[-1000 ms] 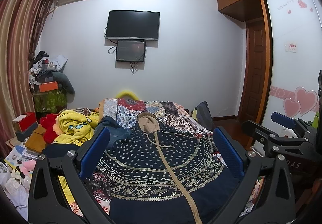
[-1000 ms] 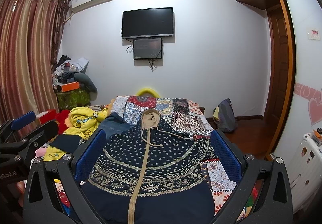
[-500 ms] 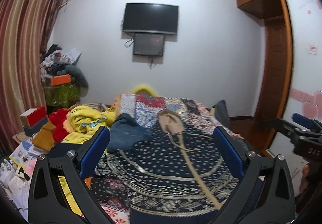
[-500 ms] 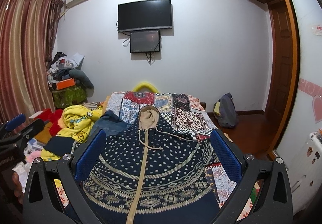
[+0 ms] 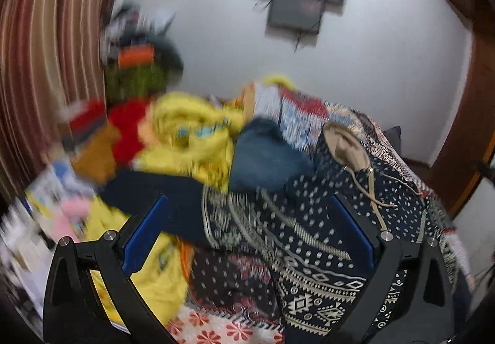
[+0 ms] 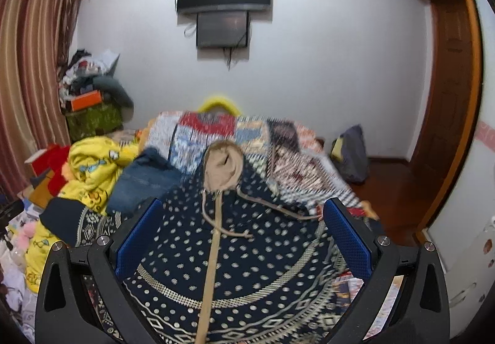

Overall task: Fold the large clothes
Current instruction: 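Lower both tools toward the navy hoodie's sleeves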

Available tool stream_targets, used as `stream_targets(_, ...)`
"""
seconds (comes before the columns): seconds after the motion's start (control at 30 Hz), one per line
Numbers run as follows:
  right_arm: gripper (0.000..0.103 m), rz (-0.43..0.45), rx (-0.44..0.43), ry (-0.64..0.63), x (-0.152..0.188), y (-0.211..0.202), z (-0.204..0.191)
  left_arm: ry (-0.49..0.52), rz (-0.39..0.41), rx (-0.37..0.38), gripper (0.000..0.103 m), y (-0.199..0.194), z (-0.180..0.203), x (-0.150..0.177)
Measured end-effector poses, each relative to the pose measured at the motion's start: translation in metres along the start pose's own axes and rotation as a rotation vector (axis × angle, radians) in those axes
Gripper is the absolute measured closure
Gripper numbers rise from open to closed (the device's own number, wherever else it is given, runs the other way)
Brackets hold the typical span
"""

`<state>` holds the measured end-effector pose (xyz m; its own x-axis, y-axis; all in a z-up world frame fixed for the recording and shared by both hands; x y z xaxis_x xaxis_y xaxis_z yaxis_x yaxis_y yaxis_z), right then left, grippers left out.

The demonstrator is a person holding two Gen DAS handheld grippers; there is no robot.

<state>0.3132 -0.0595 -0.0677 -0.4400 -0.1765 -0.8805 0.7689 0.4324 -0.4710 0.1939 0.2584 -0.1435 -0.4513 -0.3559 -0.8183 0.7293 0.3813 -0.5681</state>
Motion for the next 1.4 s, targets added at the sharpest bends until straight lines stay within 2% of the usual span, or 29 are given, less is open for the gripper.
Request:
stream_targets(0.1,0.0,-0.098,-0.032,0.017,0.009,0.035,-0.001,-0.1,-0.122,0.002,0.0,0.043,-0.035,0.014)
stream_targets(0.17,0.001,-0.171,-0.029,0.001,0.021,0.059,-0.003,-0.127,-0.187,-0.015,0.0,0.07,-0.057,0.023)
stream_targets(0.3,0.002,-0.301,-0.01,-0.045,0.041,0.098,-0.004,-0.119,-0.283,-0.063,0.005,0.111,-0.083,0.04)
stream_targets(0.37,0.002,-0.356,-0.014,-0.052,0.049,0.113,-0.004,-0.142,-0.33,-0.035,0.013,0.128,-0.094,0.046)
stream_targets(0.43,0.002,-0.399,-0.013,-0.063,0.056,0.125,-0.003,-0.208,-0.387,0.019,0.015,0.15,-0.107,0.052)
stream_targets(0.5,0.002,-0.429,0.014,-0.081,0.059,0.134,-0.003,-0.245,-0.421,0.031,0.019,0.166,-0.117,0.054)
stream_targets(0.6,0.002,-0.451,0.046,-0.116,0.06,0.141,-0.004,-0.284,-0.442,0.048,0.026,0.186,-0.128,0.054)
stream_targets(0.73,0.002,-0.45,0.053,-0.114,0.056,0.142,-0.001,-0.383,-0.492,0.097,0.036,0.214,-0.142,0.057)
stream_targets(0.8,0.002,-0.447,0.047,-0.1,0.056,0.138,0.001,-0.41,-0.511,0.089,0.038,0.227,-0.147,0.059)
stream_targets(0.93,0.002,-0.455,0.039,-0.079,0.056,0.133,0.008,-0.433,-0.532,0.061,0.049,0.239,-0.152,0.059)
stream_targets(1.2,0.002,-0.459,0.002,0.0,0.06,0.121,0.025,-0.415,-0.59,0.042,0.049,0.228,-0.148,0.067)
stream_targets(1.37,0.002,-0.478,-0.018,0.035,0.067,0.119,0.033,-0.442,-0.592,0.019,0.049,0.237,-0.149,0.067)
stream_targets(1.4,0.002,-0.484,-0.021,0.037,0.068,0.119,0.034,-0.437,-0.585,0.006,0.054,0.239,-0.148,0.064)
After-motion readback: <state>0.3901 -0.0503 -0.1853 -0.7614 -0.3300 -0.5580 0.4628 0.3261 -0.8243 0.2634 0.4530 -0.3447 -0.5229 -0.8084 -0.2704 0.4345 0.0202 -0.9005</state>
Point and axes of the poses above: each gripper's, at about its wrist camera, not at the fingertips, and y roughly the way its jaws point, z to its right, x to its underside, the point moved 3 cm from there along y, roughly the way its jaws point, and after that the axes turned 10 degrees about -x, right-handed, at the moved point
